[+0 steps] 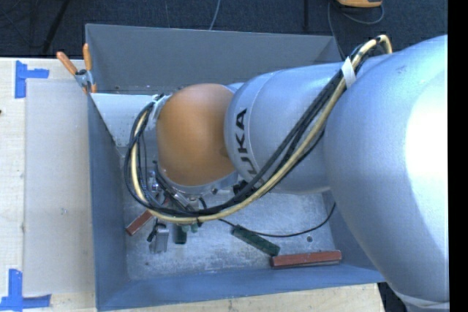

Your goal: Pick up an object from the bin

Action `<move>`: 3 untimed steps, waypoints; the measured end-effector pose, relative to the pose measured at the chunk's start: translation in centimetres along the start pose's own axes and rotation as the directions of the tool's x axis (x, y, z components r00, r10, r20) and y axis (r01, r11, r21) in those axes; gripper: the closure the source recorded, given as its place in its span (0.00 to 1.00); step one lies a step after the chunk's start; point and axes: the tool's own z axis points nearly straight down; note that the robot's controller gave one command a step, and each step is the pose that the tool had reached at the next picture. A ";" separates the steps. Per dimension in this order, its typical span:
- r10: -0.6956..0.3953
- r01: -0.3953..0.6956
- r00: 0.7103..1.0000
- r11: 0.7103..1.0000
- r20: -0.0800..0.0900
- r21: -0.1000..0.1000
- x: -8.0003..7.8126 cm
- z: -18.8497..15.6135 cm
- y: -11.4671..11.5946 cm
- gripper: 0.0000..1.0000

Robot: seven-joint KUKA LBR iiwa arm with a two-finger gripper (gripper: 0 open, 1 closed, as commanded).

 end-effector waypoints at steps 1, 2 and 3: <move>-0.248 0.248 0.969 0.969 0.003 0.001 0.0 6.7 0.8 0.00; -0.244 0.244 0.970 0.970 0.007 0.000 -0.2 6.5 0.8 1.00; -0.272 0.272 0.962 0.962 0.017 0.000 -0.9 -3.0 0.1 1.00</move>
Offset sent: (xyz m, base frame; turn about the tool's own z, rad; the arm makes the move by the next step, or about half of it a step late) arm 0.0013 0.0082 -0.0641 -0.2504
